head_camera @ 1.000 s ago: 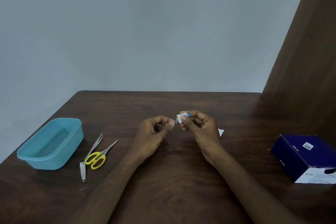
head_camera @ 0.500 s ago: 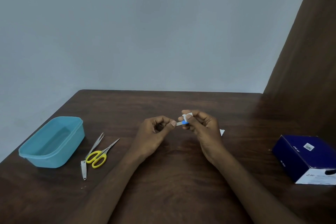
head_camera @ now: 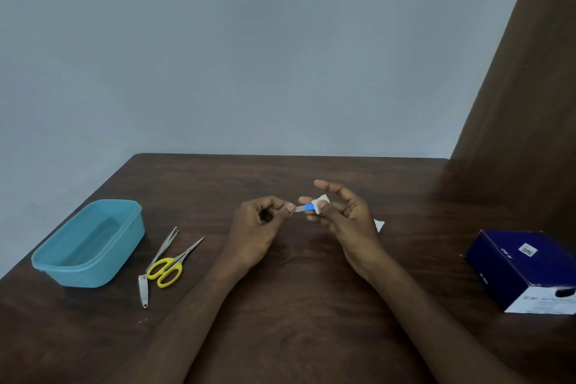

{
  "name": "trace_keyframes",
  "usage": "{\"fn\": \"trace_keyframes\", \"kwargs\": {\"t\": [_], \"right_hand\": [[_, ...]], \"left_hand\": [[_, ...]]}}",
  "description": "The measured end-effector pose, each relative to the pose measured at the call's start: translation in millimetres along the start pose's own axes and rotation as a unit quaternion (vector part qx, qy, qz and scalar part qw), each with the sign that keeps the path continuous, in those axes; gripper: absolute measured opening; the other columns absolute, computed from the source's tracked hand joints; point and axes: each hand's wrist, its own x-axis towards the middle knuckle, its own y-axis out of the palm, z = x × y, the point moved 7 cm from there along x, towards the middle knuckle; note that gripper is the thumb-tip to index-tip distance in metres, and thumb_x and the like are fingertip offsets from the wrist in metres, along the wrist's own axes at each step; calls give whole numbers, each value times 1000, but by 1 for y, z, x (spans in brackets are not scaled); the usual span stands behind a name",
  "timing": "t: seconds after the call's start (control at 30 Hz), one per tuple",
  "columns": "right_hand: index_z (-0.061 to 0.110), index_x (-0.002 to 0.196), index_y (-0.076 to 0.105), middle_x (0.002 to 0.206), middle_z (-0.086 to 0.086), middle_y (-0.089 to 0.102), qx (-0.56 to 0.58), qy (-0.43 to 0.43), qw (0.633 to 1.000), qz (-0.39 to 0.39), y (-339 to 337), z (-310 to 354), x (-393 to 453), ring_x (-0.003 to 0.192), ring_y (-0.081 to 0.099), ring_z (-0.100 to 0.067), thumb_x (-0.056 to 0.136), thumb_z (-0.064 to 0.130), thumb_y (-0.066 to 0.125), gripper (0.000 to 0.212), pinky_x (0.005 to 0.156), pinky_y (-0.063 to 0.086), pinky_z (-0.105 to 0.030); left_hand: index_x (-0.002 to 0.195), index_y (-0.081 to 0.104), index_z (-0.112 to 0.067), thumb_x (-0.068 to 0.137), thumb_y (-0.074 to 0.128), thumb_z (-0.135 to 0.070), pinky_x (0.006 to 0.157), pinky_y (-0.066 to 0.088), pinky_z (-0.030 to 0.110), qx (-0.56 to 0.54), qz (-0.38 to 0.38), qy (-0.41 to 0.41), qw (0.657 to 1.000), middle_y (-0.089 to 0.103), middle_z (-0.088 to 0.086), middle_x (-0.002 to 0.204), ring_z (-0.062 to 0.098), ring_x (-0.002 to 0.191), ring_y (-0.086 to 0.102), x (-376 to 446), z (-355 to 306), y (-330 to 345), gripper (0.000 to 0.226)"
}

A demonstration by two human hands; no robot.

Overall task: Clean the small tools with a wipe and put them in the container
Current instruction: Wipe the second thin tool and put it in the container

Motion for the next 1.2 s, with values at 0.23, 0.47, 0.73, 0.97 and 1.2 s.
{"fn": "trace_keyframes", "kwargs": {"t": [0.23,0.47,0.73,0.97,1.2], "right_hand": [[12,131,64,108,-11,82,-24,-1,1000,-8,-1,1,-1,102,78,-24,103,6,66,29,93,61,-34],[14,128,62,105,-6,83,-60,-10,998,-20,-2,4,-2,98,79,-18,98,6,73,33,91,58,-25],[8,133,61,112,-10,82,-53,-10,999,6,1,1,0,109,77,-27,108,2,54,26,95,62,-33],[14,126,61,103,-4,84,-86,-16,996,-31,-4,5,-3,100,79,-20,96,7,76,35,96,58,-29],[8,127,58,107,-13,82,-28,-20,999,-34,-4,2,2,107,78,-29,110,10,54,18,91,60,-35]], "left_hand": [[88,82,-32,102,73,-36,61,42,26,10,2,1,1000,62,-4,65,6,63,52,0,-1,1,17],[88,81,-30,102,72,-37,58,40,23,27,6,9,1000,62,-3,64,5,60,49,-1,-2,1,18],[88,82,-30,102,73,-34,57,39,20,31,-16,1,999,61,-9,62,3,58,49,2,1,-2,17],[94,84,-34,97,79,-31,63,51,22,65,4,38,997,71,-13,71,9,68,65,-3,-8,1,6],[87,80,-28,91,86,-23,68,54,22,93,-22,103,990,76,-10,82,14,74,69,-6,-16,-1,9]]}}
